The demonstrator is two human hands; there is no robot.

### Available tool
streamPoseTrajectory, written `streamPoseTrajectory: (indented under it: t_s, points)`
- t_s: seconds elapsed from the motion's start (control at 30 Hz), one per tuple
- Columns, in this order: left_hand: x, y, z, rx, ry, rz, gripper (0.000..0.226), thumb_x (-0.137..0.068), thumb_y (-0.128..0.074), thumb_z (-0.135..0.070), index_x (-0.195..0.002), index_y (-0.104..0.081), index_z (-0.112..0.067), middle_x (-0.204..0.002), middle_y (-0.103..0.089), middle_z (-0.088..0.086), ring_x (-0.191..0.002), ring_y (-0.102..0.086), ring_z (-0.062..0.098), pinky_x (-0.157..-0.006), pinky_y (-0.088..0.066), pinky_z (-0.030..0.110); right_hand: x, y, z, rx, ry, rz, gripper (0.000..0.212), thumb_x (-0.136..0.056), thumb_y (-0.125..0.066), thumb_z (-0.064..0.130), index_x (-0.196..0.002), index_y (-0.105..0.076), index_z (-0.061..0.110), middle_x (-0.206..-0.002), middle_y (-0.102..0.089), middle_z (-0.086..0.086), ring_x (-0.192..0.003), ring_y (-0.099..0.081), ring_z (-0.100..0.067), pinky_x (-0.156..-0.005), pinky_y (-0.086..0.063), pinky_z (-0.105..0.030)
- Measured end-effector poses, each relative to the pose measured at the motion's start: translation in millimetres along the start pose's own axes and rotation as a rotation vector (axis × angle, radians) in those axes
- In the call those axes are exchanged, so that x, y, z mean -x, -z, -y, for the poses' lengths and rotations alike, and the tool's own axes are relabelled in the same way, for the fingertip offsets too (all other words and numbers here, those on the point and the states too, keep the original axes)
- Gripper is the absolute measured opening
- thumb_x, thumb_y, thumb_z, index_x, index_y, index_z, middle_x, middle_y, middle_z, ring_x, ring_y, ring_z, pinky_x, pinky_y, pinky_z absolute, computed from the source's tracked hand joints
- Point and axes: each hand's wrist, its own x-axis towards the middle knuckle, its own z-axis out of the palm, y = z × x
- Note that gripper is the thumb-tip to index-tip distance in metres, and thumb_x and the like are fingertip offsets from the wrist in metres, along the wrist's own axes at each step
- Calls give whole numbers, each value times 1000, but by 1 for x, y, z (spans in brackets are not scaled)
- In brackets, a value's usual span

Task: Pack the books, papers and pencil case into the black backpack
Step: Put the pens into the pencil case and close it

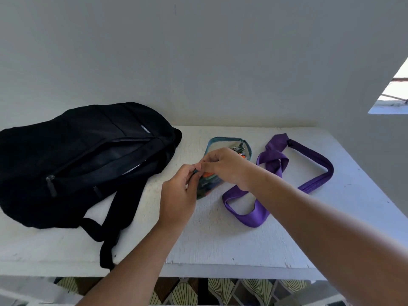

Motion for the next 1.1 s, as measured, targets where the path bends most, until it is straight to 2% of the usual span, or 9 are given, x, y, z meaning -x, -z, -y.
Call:
streamPoseTrajectory:
  t_s: [0.1, 0.2, 0.33, 0.43, 0.57, 0.67, 0.77, 0.87, 1.1]
  points:
    - [4, 6, 1, -4, -26, 15, 17, -105, -57, -19, -116, -69, -17, -100, -75, -12, -96, -70, 0, -73, -61, 27, 0, 4, -1, 86, -112, -132, 23, -99, -68, 38, -83, -75, 23, -98, -75, -4, -97, -70, -23, -87, -58, -41]
    - [7, 16, 1, -39, -71, 111, 18, -105, -56, -23, -116, -68, -17, -105, -74, -11, -100, -69, 1, -74, -61, 27, -2, 19, -10, 436, -183, -319, 33, -100, -59, 52, -90, -76, 27, -119, -60, -2, -122, -44, -29, -102, -34, -49]
    - [-23, 26, -19, -270, -73, 340, 10, -98, -61, -38, -99, -58, -28, -100, -63, -12, -88, -62, 7, -64, -55, 37, 3, 23, -19, 402, -216, -336, 34, -97, -58, 59, -93, -76, 31, -116, -62, 3, -123, -39, -30, -101, -33, -48]
    - [-64, 19, -42, -431, 43, 562, 56, -84, -67, -64, -125, -48, -31, -123, -46, -5, -103, -56, 16, -77, -50, 34, 2, 20, -27, 369, -207, -351, 35, -90, -60, 65, -85, -76, 35, -102, -68, 7, -116, -46, -29, -102, -39, -51]
    - [-101, -17, -44, -559, 188, 825, 107, -71, -78, -68, -154, -25, -25, -148, -42, 10, -130, -50, 30, -97, -48, 40, 5, 17, -31, 237, -228, -334, 42, -67, -61, 73, -90, -78, 43, -98, -72, 9, -111, -54, -29, -99, -46, -54]
    - [-97, -39, -27, -494, 261, 934, 92, -80, -77, -55, -150, -28, -22, -137, -56, 9, -117, -58, 29, -100, -51, 46, 2, 15, -42, 73, -261, -369, 44, -52, -62, 70, -89, -76, 50, -101, -72, 10, -116, -57, -28, -100, -49, -50]
    - [-84, -48, -13, -451, 229, 935, 78, -92, -67, -44, -154, -23, -23, -138, -56, 10, -119, -59, 29, -102, -49, 48, 8, 18, -39, 120, -323, -473, 24, -72, -67, 57, -90, -78, 46, -117, -62, 5, -120, -45, -27, -105, -43, -50]
    - [-77, -51, -8, -490, 122, 896, 71, -96, -62, -44, -152, -24, -24, -136, -53, 13, -116, -59, 31, -98, -51, 50, 10, 30, -45, 217, -412, -527, 29, -87, -68, 50, -111, -76, 36, -130, -46, -4, -127, -36, -33, -111, -37, -53]
    - [-68, -45, -18, -579, 11, 857, 65, -100, -58, -43, -151, -24, -22, -127, -55, 13, -104, -60, 29, -87, -54, 46, 5, 37, -63, 162, -443, -645, 25, -95, -62, 48, -114, -75, 39, -141, -44, -6, -132, -38, -34, -114, -33, -51]
